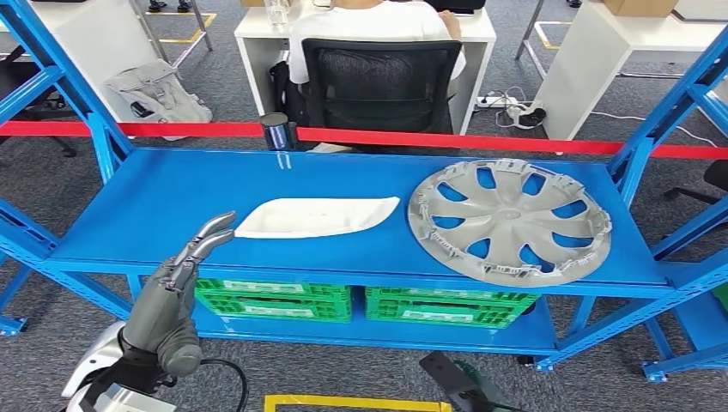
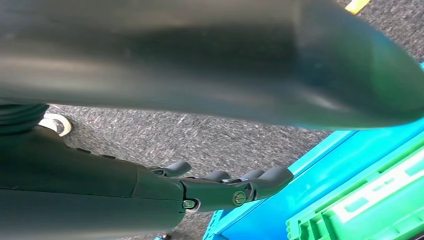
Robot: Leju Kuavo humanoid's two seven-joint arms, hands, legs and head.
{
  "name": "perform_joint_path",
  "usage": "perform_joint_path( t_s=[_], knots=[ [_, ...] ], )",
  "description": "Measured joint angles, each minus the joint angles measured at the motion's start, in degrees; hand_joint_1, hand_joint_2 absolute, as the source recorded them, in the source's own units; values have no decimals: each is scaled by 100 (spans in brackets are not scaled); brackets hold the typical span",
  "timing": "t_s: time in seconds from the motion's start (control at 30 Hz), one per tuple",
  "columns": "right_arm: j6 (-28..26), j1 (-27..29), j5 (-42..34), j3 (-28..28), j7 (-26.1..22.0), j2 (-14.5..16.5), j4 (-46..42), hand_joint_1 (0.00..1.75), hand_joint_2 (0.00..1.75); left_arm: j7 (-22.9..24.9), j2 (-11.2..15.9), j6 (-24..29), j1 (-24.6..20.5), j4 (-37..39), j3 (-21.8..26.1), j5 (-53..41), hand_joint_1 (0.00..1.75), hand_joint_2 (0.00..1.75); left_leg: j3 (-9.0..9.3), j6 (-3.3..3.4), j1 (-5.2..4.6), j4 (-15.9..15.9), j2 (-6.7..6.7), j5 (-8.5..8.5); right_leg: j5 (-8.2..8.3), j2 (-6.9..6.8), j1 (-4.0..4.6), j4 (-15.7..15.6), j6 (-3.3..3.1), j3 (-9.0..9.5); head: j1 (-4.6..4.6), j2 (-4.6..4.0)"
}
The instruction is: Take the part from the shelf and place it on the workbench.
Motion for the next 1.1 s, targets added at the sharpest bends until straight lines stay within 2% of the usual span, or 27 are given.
perform_joint_path(
  t_s=[0.1, 0.17, 0.2, 0.23, 0.3, 0.33, 0.37, 0.4, 0.43, 0.47, 0.5, 0.53, 0.6, 0.67, 0.77, 0.83, 0.97, 1.1],
  knots=[
    [3, -4, 2, 5, 1, 3, 0, 0, 0, -5, 3, 1, -3, -1, -1, -8, 0, 0, 3, 65, -20, -20, 3, -20, 5, -5, -26, -46, 58, 18, -2, 0],
    [3, -10, 8, 7, 4, 3, -3, 0, 0, -14, 3, 2, -9, -7, -2, -26, 0, 0, 69, 119, 5, -115, 15, 15, -48, -7, -32, 41, 89, -7, 0, -1],
    [3, -15, 12, 8, 5, 3, -5, 0, 0, -18, 2, 2, -12, -9, -2, -33, 0, 0, 108, 140, 23, -161, 20, 35, -151, -6, -30, 231, 93, -93, 4, -2],
    [3, -15, 16, 10, 8, 2, -9, 0, 0, -22, 0, 2, -12, -8, -2, -39, 0, 0, 136, 152, 33, -183, 27, 43, -304, -5, -35, 554, 93, -255, 7, -2],
    [3, -7, 19, 15, 14, 2, -13, 0, 0, -26, -2, 2, -7, 4, -2, -41, 0, 0, 151, 157, 36, -183, 29, 25, -619, -4, -42, 1344, 106, -696, 13, -1],
    [3, 0, 19, 17, 16, 2, -13, 0, 0, -26, -2, 2, -2, 13, -2, -42, 0, 0, 161, 146, 39, -177, 26, 10, -655, -4, -50, 1583, 116, -852, 13, -1],
    [3, 5, 19, 19, 19, -1, -13, 0, 0, -26, -2, 2, 1, 21, -2, -42, 0, 0, 175, 125, 46, -167, 20, -8, -575, -5, -59, 1604, 126, -900, 13, -1],
    [3, 5, 19, 19, 21, -3, -14, 0, 0, -26, -2, 2, 2, 26, -2, -42, 0, 0, 196, 95, 58, -149, 14, -35, -391, -7, -71, 1386, 135, -824, 13, -1],
    [3, 2, 19, 20, 27, -7, -14, 0, 0, -22, -2, 6, 3, 30, -2, -42, 0, 0, 219, 57, 72, -119, 8, -75, -154, -12, -88, 1001, 147, -656, 13, -2],
    [4, -2, 20, 22, 38, -7, -15, 0, 0, -4, -2, 22, 3, 32, -2, -55, 0, 0, 223, 10, 74, -77, 5, -124, 3, -12, -91, 642, 149, -488, 13, -1],
    [4, -3, 20, 28, 53, -2, -16, 0, 0, 57, -2, 55, 4, 32, -3, -101, 0, 0, 221, -34, 72, -30, 1, -174, 100, -6, -98, 368, 124, -360, 13, -1],
    [6, 0, 20, 37, 70, 3, -16, 0, 0, 153, -2, 100, 4, 34, -4, -174, 0, 0, 215, -60, 61, 9, -2, -217, 127, -1, -102, 221, 95, -291, 13, -1],
    [6, 5, 19, 54, 90, 11, -17, 0, 0, 465, -2, 226, 3, 45, -9, -428, 0, 0, 212, -40, 43, 30, -9, -241, 96, 14, -104, 197, 27, -287, 13, -1],
    [4, 3, 20, 64, 90, 11, -18, 0, 0, 732, -2, 350, -5, 68, -11, -686, 0, 0, 238, -1, 39, -7, -12, -229, 84, 16, -93, 194, -1, -285, 11, -1],
    [3, -5, 32, 81, 91, 11, -20, 0, 0, 876, -4, 444, -29, 89, -11, -861, 0, 0, 275, -7, 41, -67, -10, -226, 57, 16, -81, 195, -51, -274, 10, -1],
    [3, -13, 39, 90, 92, 11, -21, 0, 0, 899, -5, 456, -40, 92, -11, -889, 0, 0, 285, -42, 44, -88, -9, -222, 48, 15, -73, 197, -71, -271, 11, -1],
    [11, -24, 51, 99, 98, 11, -22, 0, 0, 916, -12, 458, -70, 108, -11, -937, 0, 0, 291, -182, 62, -105, -8, -215, 45, 14, -60, 201, -81, -269, 11, -1],
    [38, -31, 58, 103, 100, 11, -22, 0, 0, 916, -22, 465, -163, 156, -14, -933, 0, 0, 294, -190, 58, -103, -8, -215, 48, 13, -61, 192, -78, -252, 12, -1]
  ],
)
